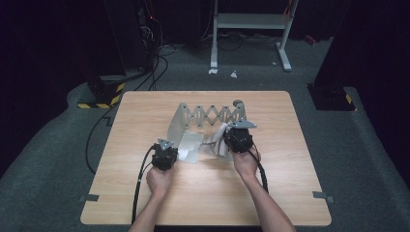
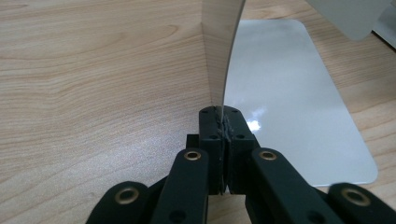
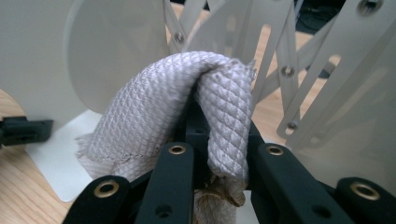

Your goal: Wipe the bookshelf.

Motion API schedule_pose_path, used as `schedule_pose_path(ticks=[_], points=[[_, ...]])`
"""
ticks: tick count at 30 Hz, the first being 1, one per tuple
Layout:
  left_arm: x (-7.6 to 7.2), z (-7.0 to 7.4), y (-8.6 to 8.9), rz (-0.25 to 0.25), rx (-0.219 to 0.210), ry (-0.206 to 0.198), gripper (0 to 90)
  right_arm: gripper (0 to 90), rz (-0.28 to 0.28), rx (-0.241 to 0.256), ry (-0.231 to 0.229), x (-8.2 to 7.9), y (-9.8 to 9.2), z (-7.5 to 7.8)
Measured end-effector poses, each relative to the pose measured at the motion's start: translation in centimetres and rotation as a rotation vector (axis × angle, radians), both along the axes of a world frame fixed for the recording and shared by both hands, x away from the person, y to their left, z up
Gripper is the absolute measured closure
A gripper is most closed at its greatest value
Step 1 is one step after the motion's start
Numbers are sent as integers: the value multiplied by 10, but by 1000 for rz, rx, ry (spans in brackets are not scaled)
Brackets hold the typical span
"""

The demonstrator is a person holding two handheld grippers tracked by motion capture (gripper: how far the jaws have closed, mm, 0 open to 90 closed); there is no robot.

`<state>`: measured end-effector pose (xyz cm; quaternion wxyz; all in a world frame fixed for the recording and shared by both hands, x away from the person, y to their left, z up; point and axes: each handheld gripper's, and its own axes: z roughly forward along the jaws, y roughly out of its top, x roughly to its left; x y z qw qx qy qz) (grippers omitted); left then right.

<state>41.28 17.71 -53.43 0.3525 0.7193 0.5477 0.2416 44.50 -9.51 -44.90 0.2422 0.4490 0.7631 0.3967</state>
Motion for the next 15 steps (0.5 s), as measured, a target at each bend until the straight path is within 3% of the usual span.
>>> schedule_pose_path(ticks=[15], points=[[0, 0, 0, -1, 3, -1, 873, 817, -6, -44, 71, 15, 4, -37]])
